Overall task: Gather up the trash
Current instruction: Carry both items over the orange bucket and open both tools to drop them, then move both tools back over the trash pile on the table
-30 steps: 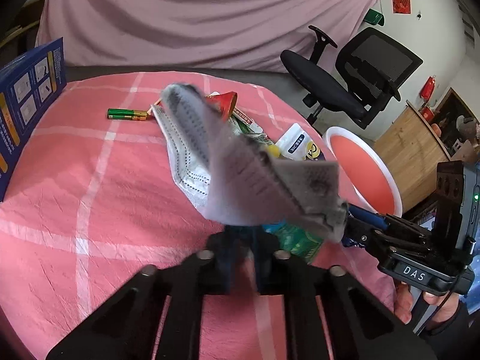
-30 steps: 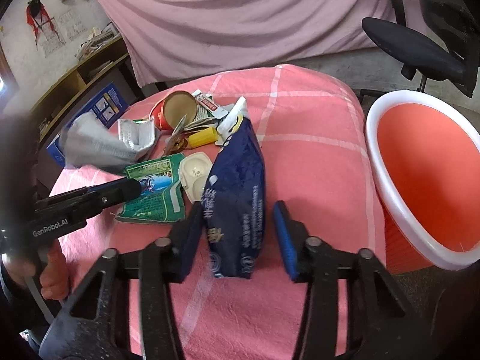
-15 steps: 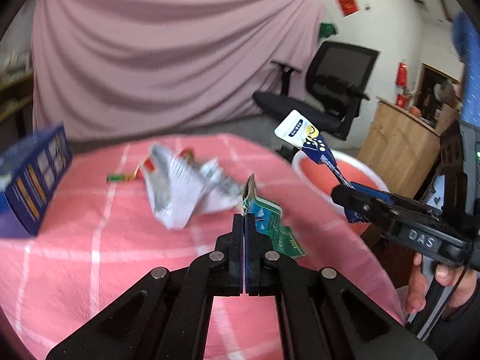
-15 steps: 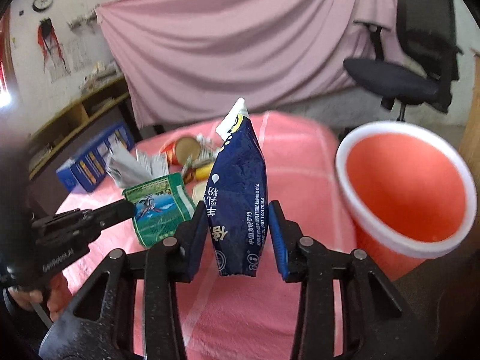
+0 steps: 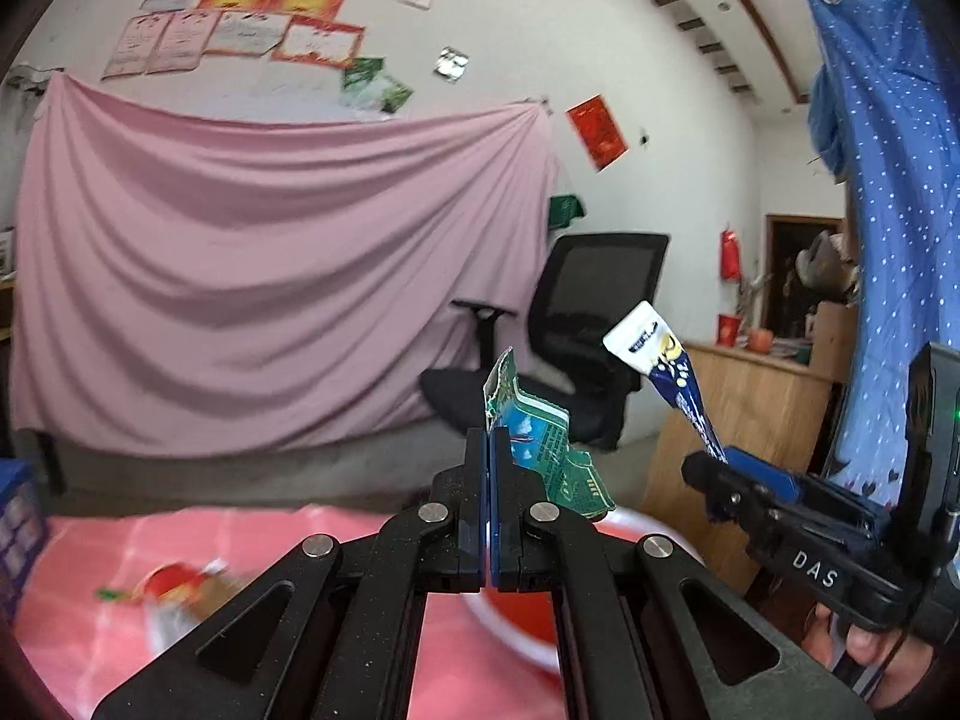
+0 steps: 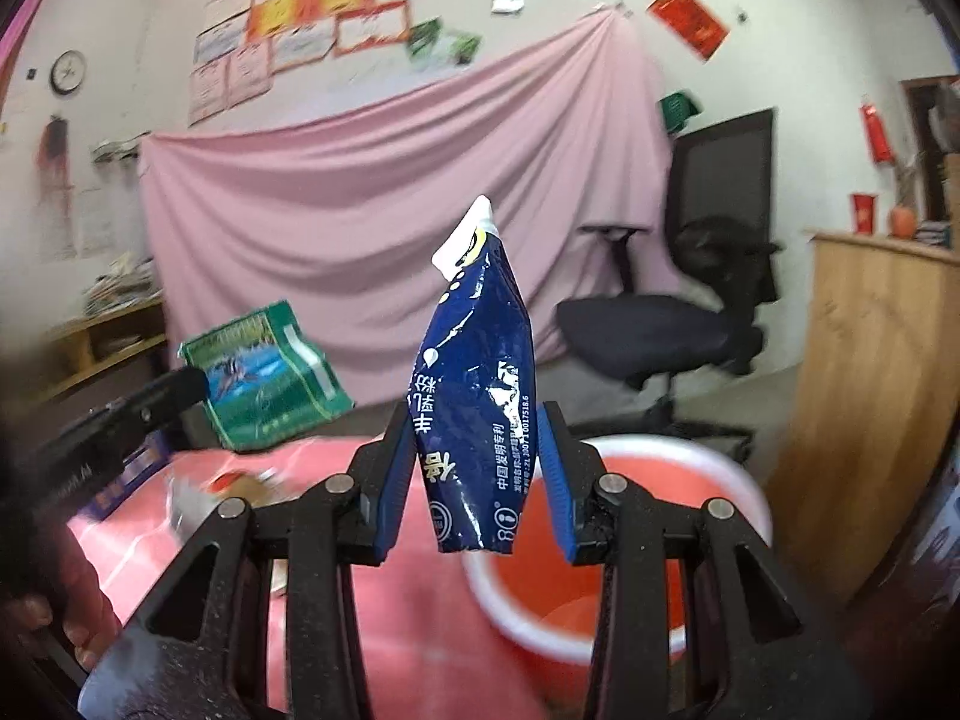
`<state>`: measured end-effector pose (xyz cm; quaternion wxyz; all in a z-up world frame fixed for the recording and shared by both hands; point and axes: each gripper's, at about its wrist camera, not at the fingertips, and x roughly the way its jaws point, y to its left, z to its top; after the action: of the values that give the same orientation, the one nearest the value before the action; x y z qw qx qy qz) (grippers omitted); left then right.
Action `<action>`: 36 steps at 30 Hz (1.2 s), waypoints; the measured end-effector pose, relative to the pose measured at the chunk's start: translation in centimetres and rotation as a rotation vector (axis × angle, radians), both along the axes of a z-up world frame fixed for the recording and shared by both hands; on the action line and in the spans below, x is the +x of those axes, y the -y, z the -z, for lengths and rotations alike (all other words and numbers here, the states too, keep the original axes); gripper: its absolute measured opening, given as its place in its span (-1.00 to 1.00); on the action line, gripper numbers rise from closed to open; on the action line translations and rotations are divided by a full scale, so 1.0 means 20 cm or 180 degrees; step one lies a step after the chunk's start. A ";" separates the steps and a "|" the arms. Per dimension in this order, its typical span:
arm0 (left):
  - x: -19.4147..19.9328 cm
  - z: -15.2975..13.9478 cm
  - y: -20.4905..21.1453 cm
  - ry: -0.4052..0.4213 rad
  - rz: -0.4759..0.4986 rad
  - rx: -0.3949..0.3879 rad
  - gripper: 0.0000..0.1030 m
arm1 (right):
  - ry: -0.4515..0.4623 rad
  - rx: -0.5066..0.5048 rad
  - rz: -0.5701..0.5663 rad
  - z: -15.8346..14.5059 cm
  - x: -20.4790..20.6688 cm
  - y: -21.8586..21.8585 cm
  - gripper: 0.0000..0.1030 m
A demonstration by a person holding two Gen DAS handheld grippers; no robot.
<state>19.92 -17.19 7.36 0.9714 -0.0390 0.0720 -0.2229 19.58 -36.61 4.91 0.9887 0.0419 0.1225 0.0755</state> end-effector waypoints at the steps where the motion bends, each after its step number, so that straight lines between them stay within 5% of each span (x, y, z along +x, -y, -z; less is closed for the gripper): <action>1: 0.05 0.00 0.06 -0.0012 0.0041 0.0011 -1.00 | 0.0009 0.0003 0.0049 0.00 0.01 0.03 0.15; 9: 0.35 0.14 0.29 -0.0742 0.0125 0.0096 -1.00 | -0.0386 0.0154 0.0380 0.13 0.17 0.29 0.15; 19: 0.60 0.33 0.42 -0.1584 0.0113 0.0207 -1.00 | -0.1027 0.0373 0.0407 0.43 0.32 0.37 0.17; 24: 0.59 0.36 0.43 -0.1680 0.0130 0.0231 -0.90 | -0.1157 0.0406 0.0405 0.48 0.32 0.38 0.19; 28: 0.52 0.32 0.36 -0.1636 0.0095 0.0132 -0.61 | -0.1143 0.0412 0.0422 0.45 0.30 0.37 0.30; 36: 0.38 0.17 0.19 -0.1344 -0.0128 -0.0078 -0.32 | -0.0771 0.0330 0.0435 0.27 0.18 0.32 0.55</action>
<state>27.44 -21.03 3.88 0.9384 -0.0981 0.2705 -0.1913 23.14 -42.93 -0.44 0.9660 0.1099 0.2338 0.0087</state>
